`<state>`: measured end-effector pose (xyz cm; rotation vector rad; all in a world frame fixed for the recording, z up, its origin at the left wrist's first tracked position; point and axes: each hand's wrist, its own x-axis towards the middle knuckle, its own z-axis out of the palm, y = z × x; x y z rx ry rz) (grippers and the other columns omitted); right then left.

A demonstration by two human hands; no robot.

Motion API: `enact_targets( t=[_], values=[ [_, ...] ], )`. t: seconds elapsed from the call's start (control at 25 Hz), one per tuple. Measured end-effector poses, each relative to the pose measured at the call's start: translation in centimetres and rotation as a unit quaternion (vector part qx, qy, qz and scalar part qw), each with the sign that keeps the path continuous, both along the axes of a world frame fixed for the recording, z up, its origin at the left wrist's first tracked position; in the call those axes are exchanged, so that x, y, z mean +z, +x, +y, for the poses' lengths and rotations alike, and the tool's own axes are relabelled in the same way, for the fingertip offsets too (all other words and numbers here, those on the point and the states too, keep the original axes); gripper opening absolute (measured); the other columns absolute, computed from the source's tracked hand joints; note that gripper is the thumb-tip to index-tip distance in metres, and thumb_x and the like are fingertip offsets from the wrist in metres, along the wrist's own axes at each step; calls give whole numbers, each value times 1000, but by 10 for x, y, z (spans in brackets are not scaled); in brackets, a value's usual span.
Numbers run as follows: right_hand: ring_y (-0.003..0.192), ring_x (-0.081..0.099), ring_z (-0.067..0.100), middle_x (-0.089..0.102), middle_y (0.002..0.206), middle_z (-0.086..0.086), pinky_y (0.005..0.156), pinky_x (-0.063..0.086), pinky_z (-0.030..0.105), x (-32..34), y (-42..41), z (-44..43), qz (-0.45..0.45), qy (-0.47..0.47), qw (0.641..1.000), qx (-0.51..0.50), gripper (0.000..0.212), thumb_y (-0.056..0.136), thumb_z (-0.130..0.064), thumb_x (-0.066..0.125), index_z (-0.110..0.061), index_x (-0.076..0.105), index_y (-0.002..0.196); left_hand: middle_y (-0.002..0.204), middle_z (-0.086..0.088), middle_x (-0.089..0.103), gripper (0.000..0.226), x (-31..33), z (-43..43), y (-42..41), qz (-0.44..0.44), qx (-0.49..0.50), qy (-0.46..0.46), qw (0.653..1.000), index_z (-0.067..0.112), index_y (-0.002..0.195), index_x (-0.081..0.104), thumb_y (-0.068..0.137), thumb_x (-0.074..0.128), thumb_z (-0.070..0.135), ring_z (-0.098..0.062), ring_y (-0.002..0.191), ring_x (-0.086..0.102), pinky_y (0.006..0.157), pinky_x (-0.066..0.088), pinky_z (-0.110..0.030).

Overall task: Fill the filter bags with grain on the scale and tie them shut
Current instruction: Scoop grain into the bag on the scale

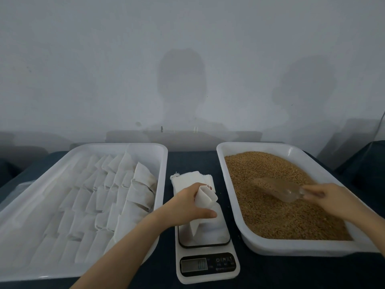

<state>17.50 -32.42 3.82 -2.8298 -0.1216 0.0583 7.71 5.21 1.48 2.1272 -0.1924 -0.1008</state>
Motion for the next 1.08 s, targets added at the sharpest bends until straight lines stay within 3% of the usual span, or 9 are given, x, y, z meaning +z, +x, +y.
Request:
enact_targets(
  t=[0.24,0.52,0.68,0.88,1.08],
  values=[
    [93,51,8,64,120,-1,93,43,38,5,-15,-3,-3,40,999,12,34,84,-33,64,-35,60,118,120,11,56,61,1,-1,-2,25,-31,-9,999,34,130,44,79,77,34,-11,111,56,94,49,-25],
    [84,51,0,66,104,-13,81,42,30,20,-35,1,-10,63,997,34,31,83,-29,66,-40,61,112,115,10,57,53,2,-2,0,19,-29,31,999,31,127,49,81,74,37,-12,105,57,88,50,-25],
    [89,58,-2,65,95,-24,72,42,18,41,-51,23,0,76,991,111,35,81,-27,68,-50,59,105,110,8,60,50,1,-2,1,22,-31,40,998,28,123,52,80,74,41,-11,101,58,89,52,-29],
    [85,61,8,65,91,-7,77,51,29,62,-59,64,17,57,980,192,32,84,-31,65,-53,58,107,108,7,62,49,0,-3,0,17,-34,34,999,30,122,55,79,73,42,-12,100,60,93,52,-37],
    [82,59,5,62,88,-11,77,50,27,74,-59,83,15,18,972,234,34,84,-34,64,-64,55,97,115,1,62,53,1,-5,0,16,-44,44,998,25,126,55,79,73,41,-17,104,60,96,50,-41]
  ],
)
